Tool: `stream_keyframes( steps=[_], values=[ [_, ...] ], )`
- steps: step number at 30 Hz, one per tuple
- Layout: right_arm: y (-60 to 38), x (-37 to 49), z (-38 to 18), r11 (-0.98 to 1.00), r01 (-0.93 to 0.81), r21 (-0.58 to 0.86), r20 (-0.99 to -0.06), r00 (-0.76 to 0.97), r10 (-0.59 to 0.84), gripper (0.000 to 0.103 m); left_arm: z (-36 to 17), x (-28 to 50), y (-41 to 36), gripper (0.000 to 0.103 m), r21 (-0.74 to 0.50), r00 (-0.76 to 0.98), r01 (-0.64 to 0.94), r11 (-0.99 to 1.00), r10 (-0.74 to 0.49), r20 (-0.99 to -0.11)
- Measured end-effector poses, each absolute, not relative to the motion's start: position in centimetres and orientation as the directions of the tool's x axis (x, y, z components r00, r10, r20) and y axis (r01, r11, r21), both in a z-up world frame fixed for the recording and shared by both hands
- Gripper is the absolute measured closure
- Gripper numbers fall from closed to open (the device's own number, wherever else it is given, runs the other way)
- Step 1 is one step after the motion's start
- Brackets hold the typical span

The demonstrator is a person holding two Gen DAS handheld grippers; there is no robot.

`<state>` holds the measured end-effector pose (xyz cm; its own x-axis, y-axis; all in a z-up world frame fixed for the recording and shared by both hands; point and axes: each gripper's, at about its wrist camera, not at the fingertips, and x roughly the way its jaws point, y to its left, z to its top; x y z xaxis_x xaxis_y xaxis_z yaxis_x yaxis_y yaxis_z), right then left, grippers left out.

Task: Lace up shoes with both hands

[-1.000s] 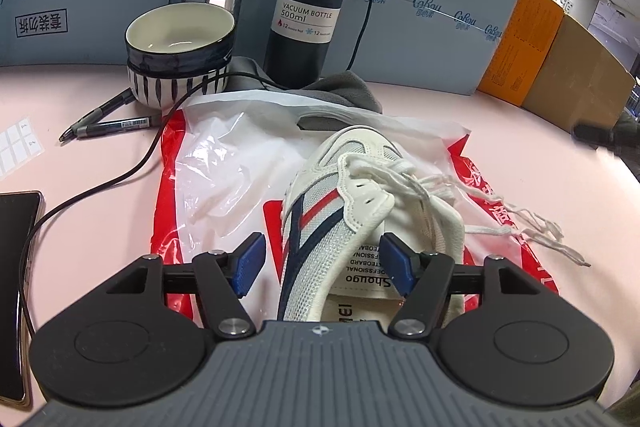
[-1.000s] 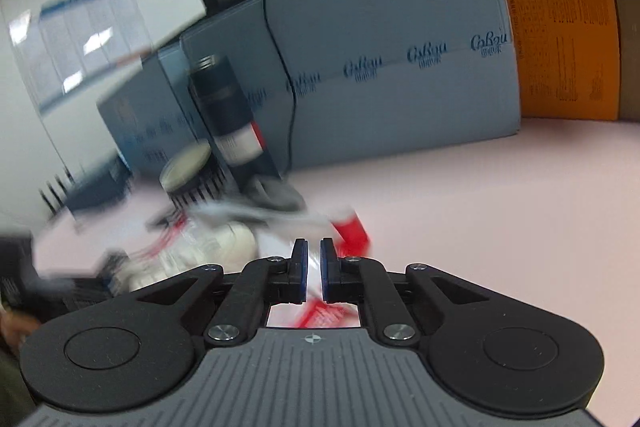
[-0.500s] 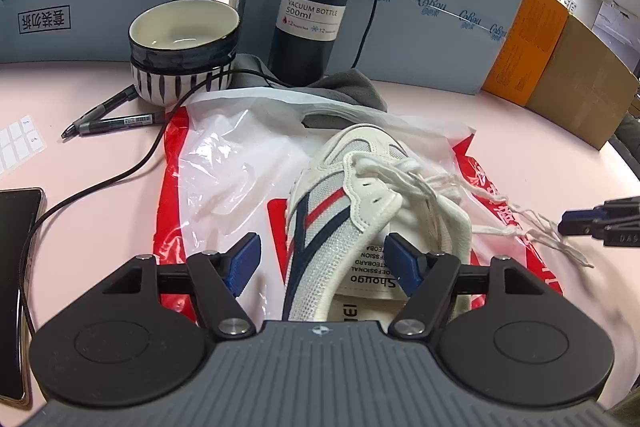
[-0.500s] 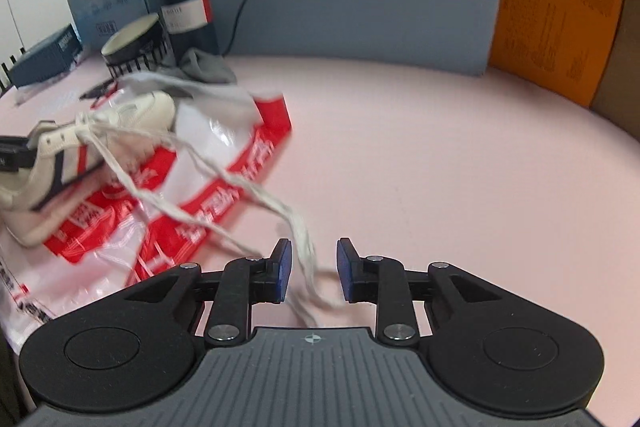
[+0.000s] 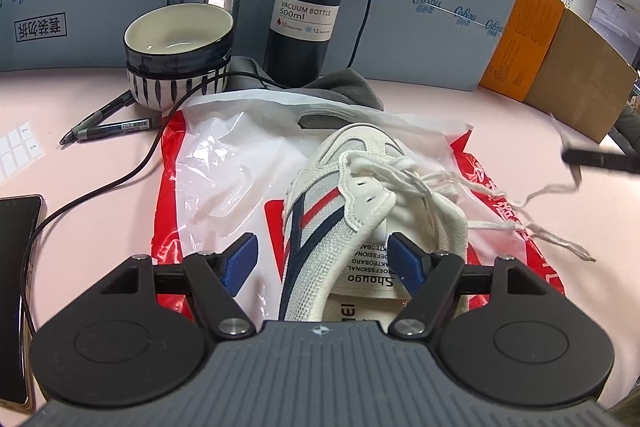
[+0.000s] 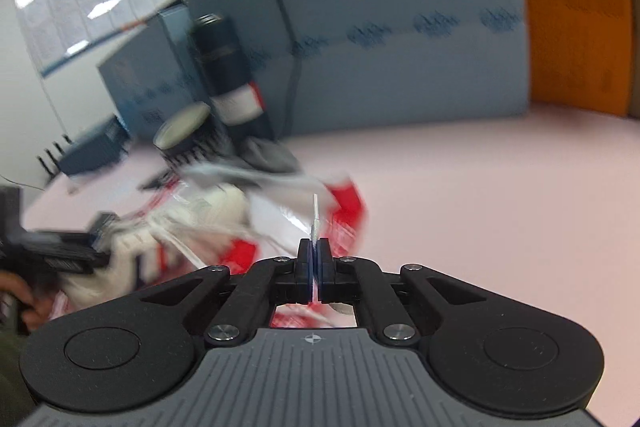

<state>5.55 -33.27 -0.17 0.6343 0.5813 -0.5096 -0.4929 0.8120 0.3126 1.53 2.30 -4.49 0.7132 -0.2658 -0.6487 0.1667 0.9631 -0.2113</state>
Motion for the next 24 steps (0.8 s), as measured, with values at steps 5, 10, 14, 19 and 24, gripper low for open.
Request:
stream_keyframes(
  steps=[5, 10, 14, 19, 24],
  values=[
    [-28.5, 6.8, 1.1, 0.730, -0.581, 0.361, -0.458, 0.572, 0.681, 0.100, -4.4, 1.5, 2.3, 0.034, -0.209, 0.718, 0.171, 0.963, -0.267, -0.643],
    [-22.4, 9.6, -0.6, 0.697, -0.621, 0.360, -0.493, 0.507, 0.707, 0.100, -4.3, 1.5, 2.0, 0.034, -0.200, 0.723, 0.186, 0.962, -0.272, -0.635],
    [-18.2, 10.9, -1.8, 0.696, -0.657, 0.290, -0.550, 0.481, 0.683, 0.099, -4.3, 1.5, 2.1, 0.034, -0.197, 0.725, 0.192, 0.961, -0.274, -0.632],
    [-16.4, 10.7, -2.7, 0.693, -0.678, 0.244, -0.563, 0.483, 0.671, 0.072, -4.4, 1.5, 2.4, 0.034, -0.199, 0.726, 0.188, 0.962, -0.272, -0.632],
    [-16.5, 10.8, -3.0, 0.696, -0.673, 0.250, -0.546, 0.495, 0.675, 0.071, -4.5, 1.9, 2.4, 0.034, -0.201, 0.723, 0.193, 0.961, -0.277, -0.633]
  ],
)
